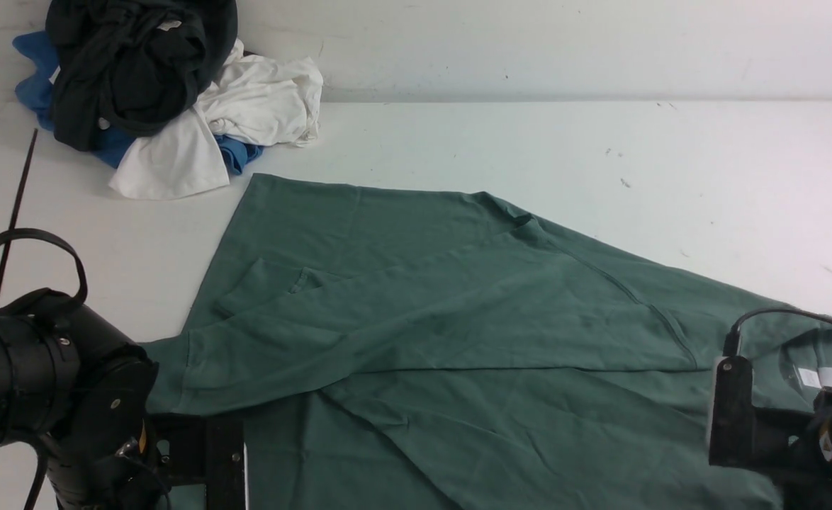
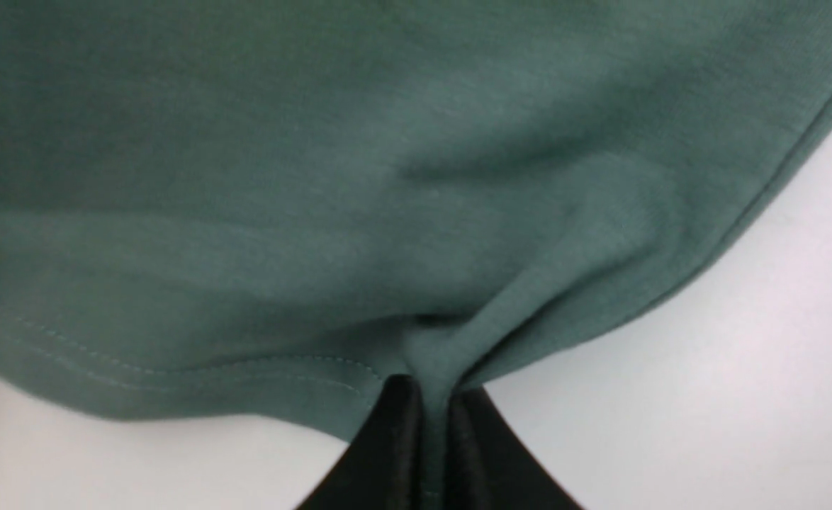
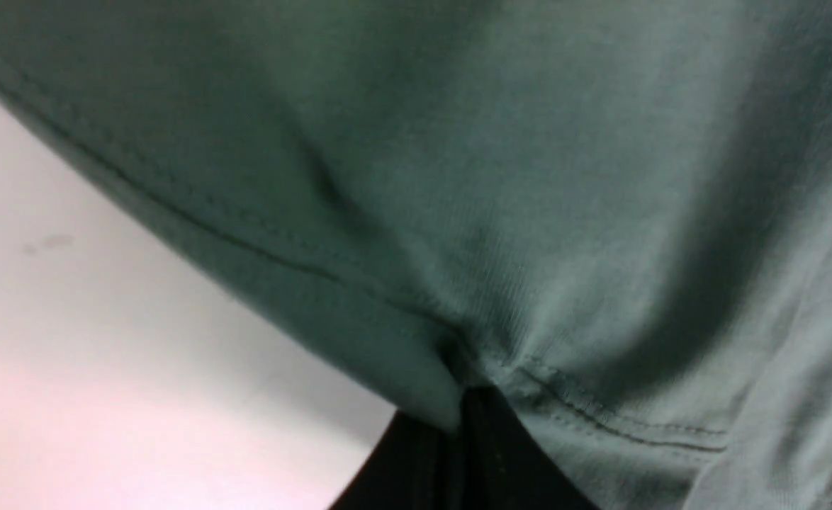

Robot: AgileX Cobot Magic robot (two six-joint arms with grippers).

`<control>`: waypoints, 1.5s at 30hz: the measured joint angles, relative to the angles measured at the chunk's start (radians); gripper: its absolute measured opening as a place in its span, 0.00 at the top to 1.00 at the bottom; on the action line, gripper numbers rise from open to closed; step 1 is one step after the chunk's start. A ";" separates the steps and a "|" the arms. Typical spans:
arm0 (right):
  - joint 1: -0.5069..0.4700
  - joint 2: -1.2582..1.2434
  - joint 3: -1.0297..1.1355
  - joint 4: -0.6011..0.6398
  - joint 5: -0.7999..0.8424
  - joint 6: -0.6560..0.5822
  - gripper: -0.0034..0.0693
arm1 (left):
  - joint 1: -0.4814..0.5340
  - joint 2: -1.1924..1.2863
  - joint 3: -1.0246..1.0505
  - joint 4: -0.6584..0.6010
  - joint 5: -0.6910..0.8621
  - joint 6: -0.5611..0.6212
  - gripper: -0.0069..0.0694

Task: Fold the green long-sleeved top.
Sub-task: Use both arms simultaneously to clamp the lower edge of the clothing fabric, then use both arms to drag the lower edge of the fabric forward and fold it over the upper edge

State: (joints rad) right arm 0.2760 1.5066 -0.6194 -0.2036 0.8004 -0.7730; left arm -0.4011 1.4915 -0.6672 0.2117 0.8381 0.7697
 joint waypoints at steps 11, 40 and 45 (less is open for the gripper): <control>-0.033 -0.114 -0.236 0.204 0.222 -0.142 0.94 | 0.079 -0.141 -0.166 0.030 0.037 -0.028 0.89; -0.368 0.297 -0.923 0.491 0.434 -0.179 0.94 | 0.208 0.354 -0.937 -0.041 -0.028 -0.053 0.89; -0.410 0.387 -0.987 0.506 0.434 -0.149 0.94 | 0.236 0.485 -1.089 -0.075 0.000 -0.126 0.89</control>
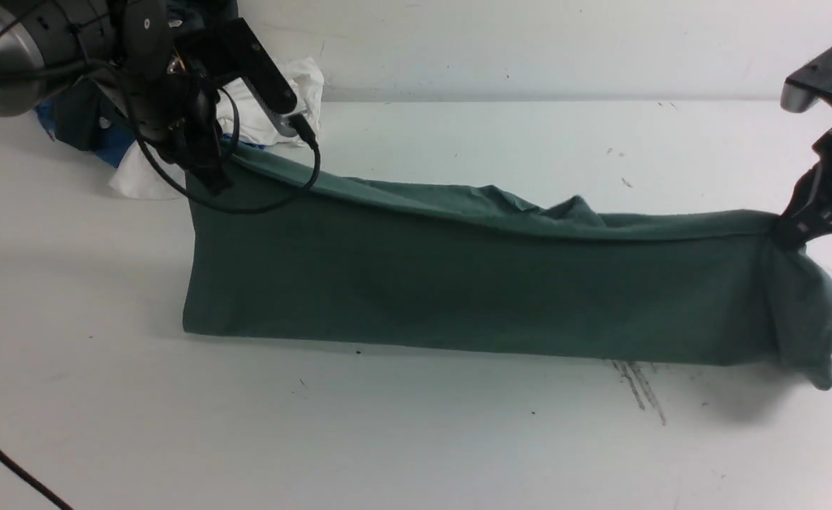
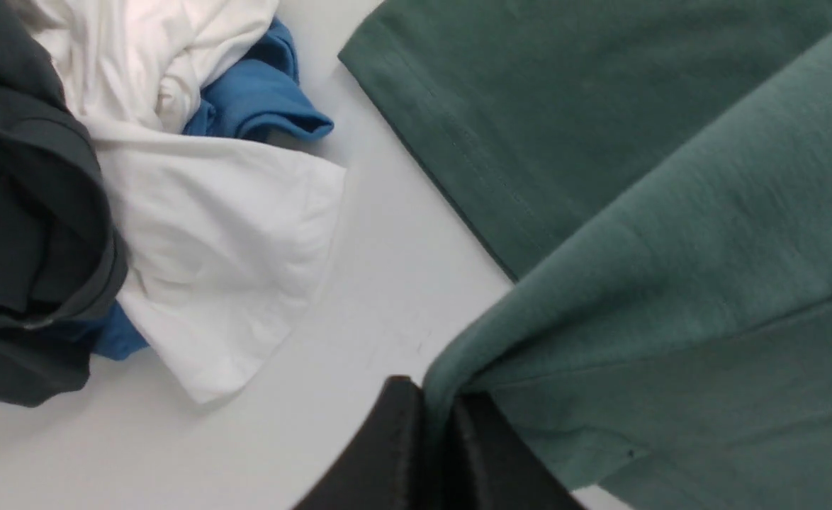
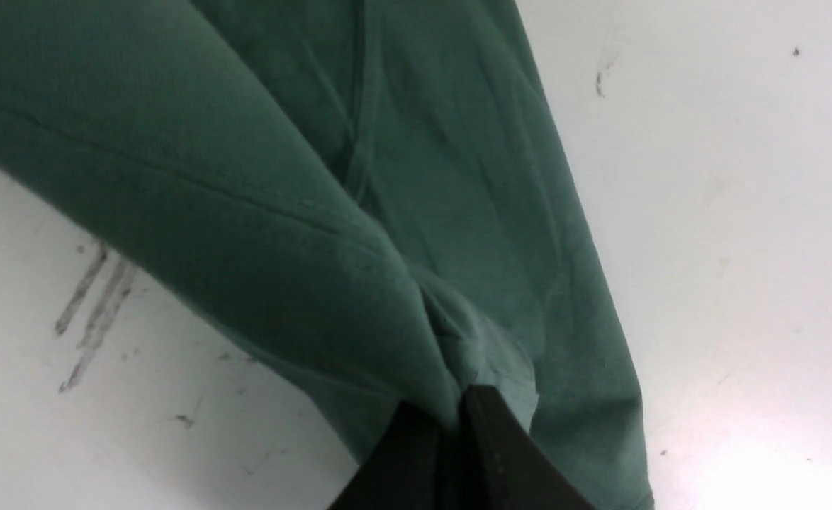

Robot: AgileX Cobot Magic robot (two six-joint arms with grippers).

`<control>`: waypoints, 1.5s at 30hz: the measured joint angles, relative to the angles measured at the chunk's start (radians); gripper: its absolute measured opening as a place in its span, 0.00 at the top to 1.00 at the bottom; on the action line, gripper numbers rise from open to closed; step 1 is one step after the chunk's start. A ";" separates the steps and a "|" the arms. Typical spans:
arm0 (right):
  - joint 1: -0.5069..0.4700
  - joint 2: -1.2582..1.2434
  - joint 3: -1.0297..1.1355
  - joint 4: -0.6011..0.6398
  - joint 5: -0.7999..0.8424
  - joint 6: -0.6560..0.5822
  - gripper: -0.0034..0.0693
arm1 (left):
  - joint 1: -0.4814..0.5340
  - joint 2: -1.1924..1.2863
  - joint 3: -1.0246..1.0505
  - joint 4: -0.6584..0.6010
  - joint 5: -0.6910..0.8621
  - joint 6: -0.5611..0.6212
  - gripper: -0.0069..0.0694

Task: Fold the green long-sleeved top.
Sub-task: Use both arms to drag the lower edge of the fabric forward and fold it over the upper edge

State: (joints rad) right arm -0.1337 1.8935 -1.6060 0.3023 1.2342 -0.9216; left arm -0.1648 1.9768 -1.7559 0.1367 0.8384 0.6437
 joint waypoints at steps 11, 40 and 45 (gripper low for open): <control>-0.012 0.196 -0.156 0.028 0.000 0.123 0.94 | 0.020 0.212 -0.214 -0.060 0.004 -0.045 0.89; -0.014 0.431 -0.371 0.014 -0.129 0.428 0.82 | 0.025 0.415 -0.271 -0.050 -0.245 -0.372 0.62; -0.023 0.439 -0.371 -0.034 -0.240 0.591 0.62 | 0.051 0.414 -0.288 -0.035 -0.209 -0.551 0.43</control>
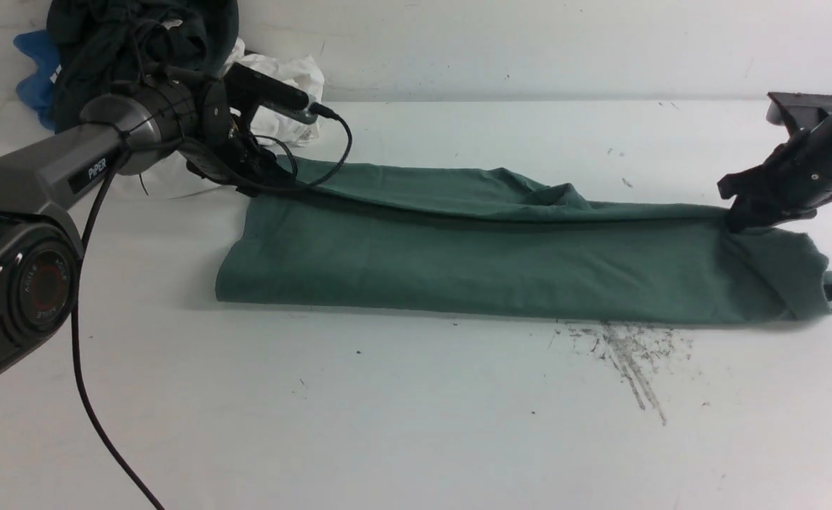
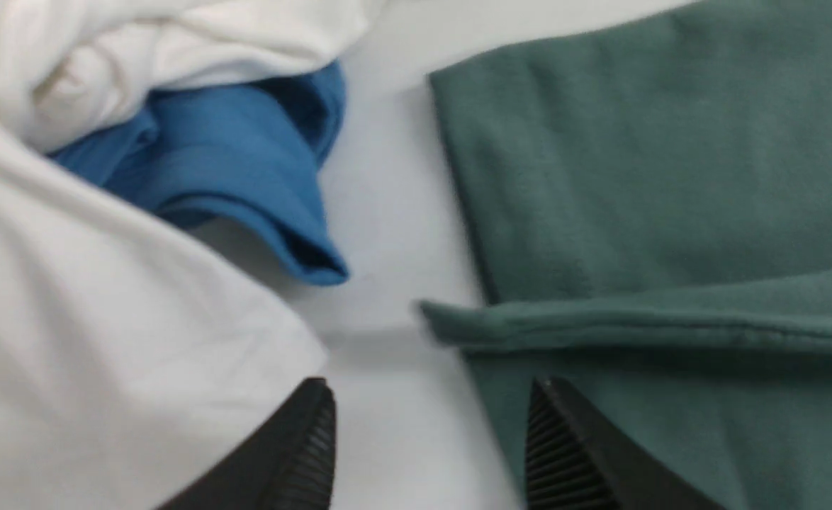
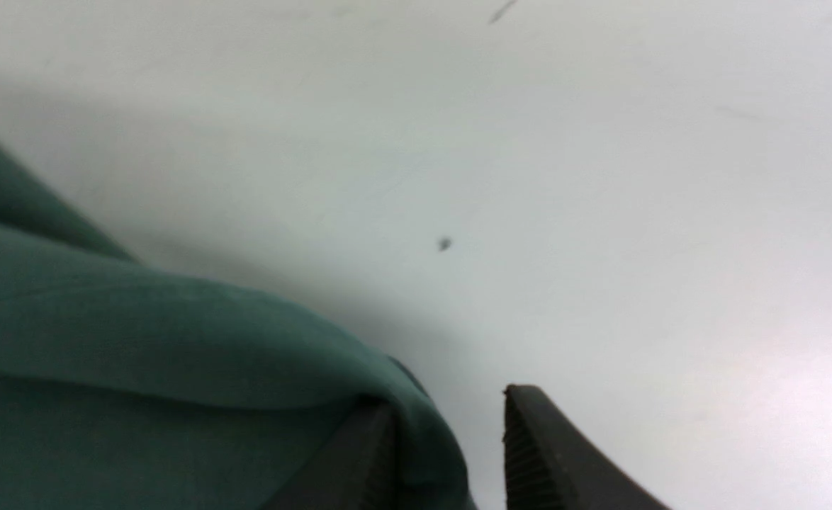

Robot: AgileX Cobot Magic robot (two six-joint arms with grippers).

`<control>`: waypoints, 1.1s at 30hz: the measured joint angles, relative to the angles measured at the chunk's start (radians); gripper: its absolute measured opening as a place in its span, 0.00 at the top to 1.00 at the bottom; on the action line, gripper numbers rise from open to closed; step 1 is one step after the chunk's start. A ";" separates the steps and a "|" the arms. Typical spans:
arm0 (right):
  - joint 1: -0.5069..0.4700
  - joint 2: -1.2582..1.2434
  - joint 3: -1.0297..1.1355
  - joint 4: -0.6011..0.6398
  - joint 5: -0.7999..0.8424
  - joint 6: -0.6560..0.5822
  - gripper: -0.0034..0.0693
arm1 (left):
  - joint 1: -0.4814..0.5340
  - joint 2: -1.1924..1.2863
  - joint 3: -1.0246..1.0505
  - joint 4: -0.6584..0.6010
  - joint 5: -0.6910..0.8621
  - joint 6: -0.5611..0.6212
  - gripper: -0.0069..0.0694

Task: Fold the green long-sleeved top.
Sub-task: Use both arms to drag the lower edge of the fabric forward and fold it over the upper edge

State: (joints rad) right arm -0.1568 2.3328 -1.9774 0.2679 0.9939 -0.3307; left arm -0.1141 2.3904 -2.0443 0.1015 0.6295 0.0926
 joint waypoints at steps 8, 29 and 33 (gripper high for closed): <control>-0.012 -0.037 -0.035 -0.039 -0.005 0.139 0.43 | 0.018 -0.047 -0.127 -0.007 0.296 -0.152 0.39; 0.362 -0.121 0.242 -0.108 -0.043 0.002 0.94 | -0.183 0.059 -0.130 -0.121 0.537 0.104 0.92; 0.380 -0.134 0.343 -0.131 -0.177 0.036 0.97 | -0.183 0.063 -0.131 -0.121 0.544 0.098 0.92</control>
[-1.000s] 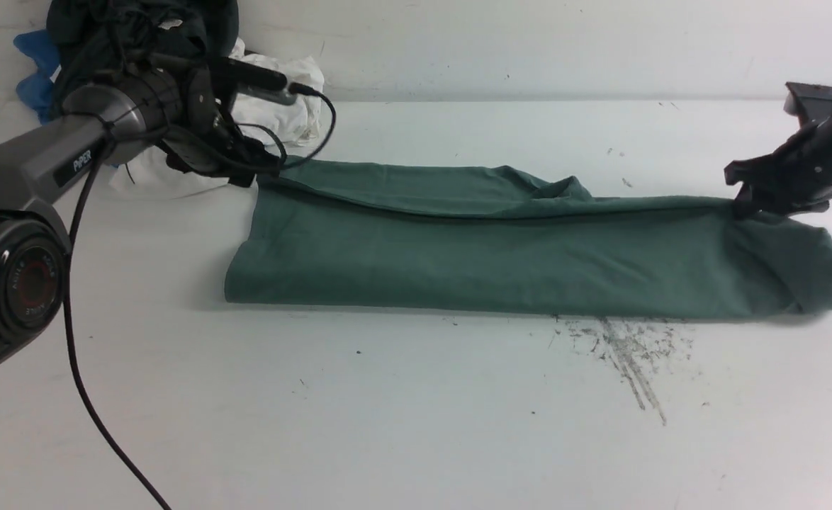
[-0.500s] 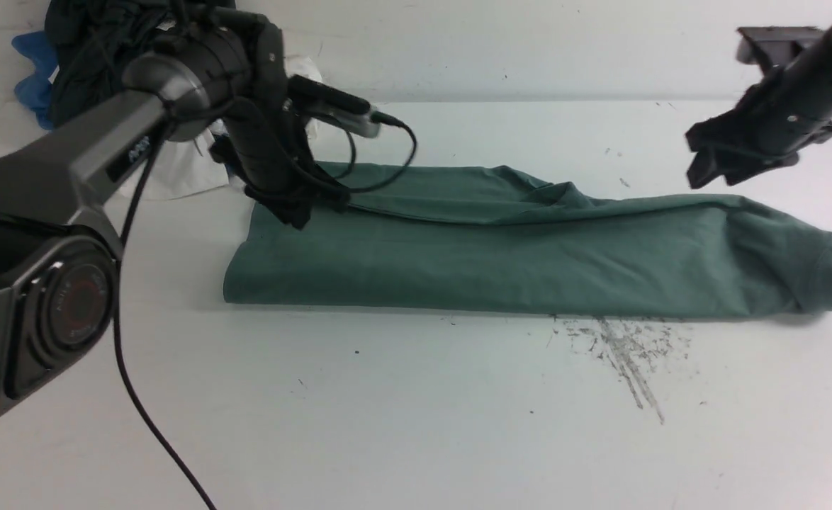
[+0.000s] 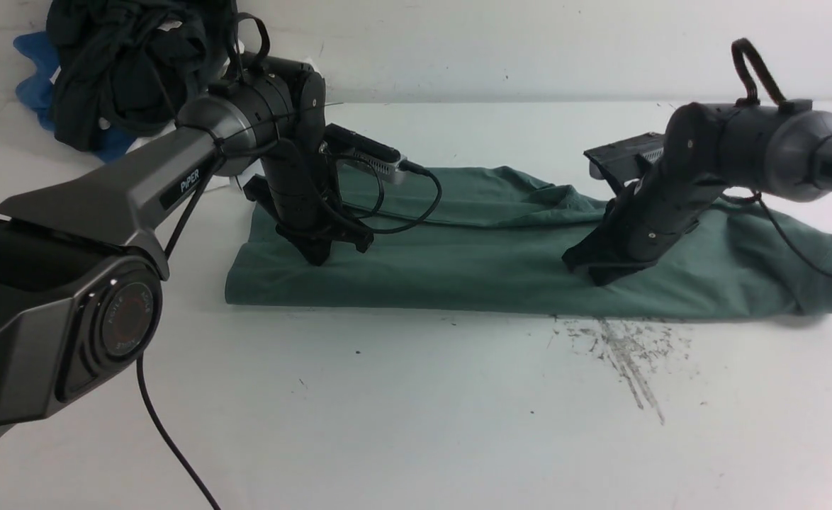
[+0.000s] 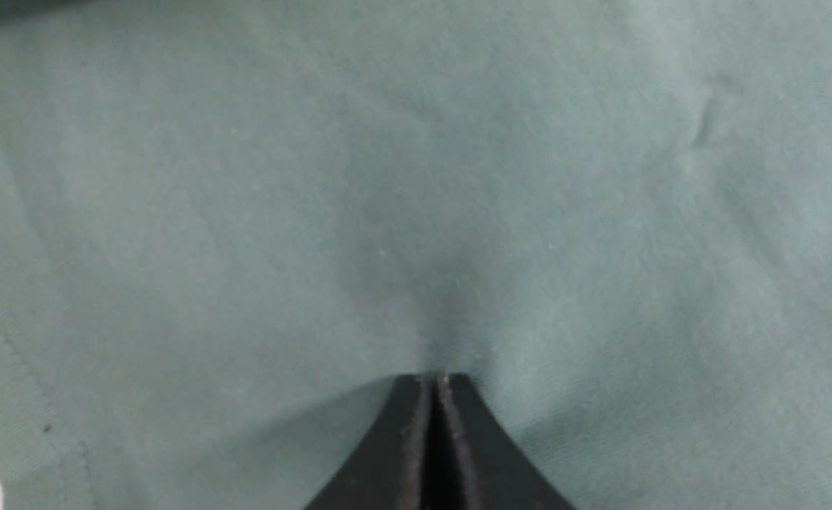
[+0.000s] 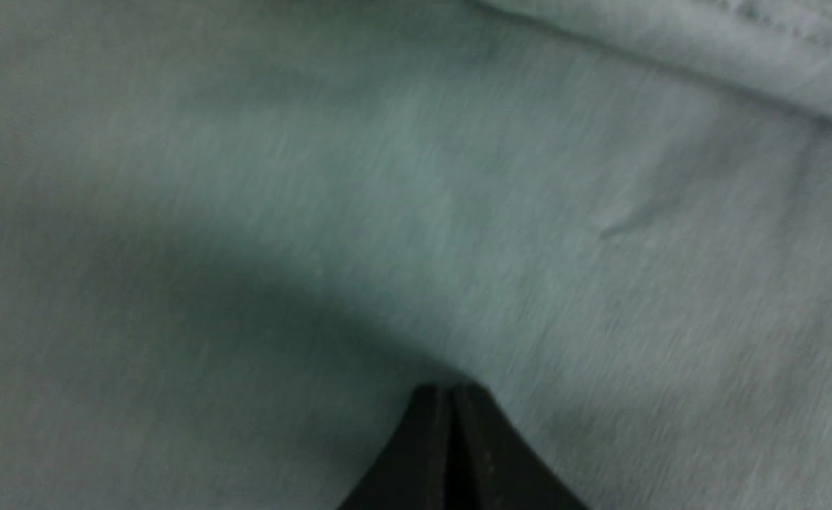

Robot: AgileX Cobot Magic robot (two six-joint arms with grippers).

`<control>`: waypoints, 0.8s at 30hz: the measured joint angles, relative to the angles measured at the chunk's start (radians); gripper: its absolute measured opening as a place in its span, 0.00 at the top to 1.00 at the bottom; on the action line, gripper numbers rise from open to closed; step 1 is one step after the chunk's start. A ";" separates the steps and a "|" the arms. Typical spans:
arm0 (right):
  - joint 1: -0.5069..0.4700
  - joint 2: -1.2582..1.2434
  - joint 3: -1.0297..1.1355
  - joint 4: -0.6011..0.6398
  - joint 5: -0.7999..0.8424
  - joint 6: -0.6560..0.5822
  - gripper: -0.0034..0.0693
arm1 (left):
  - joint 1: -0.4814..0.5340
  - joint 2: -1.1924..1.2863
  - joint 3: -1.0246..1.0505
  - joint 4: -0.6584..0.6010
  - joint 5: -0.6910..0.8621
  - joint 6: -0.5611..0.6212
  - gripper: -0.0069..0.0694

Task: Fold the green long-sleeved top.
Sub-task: Use both arms to drag the lower edge of the fabric forward and fold it over the upper edge

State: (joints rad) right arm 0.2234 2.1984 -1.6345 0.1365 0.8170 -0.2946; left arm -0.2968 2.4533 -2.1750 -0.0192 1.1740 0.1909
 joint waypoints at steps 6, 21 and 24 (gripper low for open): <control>0.002 -0.032 0.090 -0.001 -0.083 0.008 0.97 | 0.000 0.001 0.002 0.002 -0.004 -0.012 0.92; 0.006 -0.315 0.522 0.073 -0.168 0.024 0.97 | -0.035 -0.238 0.451 -0.049 -0.046 -0.056 0.92; 0.012 -0.403 0.604 0.085 -0.115 0.024 0.97 | -0.045 -0.372 0.690 -0.050 -0.155 -0.062 0.92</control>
State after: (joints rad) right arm 0.2358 1.7959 -1.0308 0.2213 0.7020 -0.2709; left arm -0.3416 2.0808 -1.4855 -0.0692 1.0186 0.1286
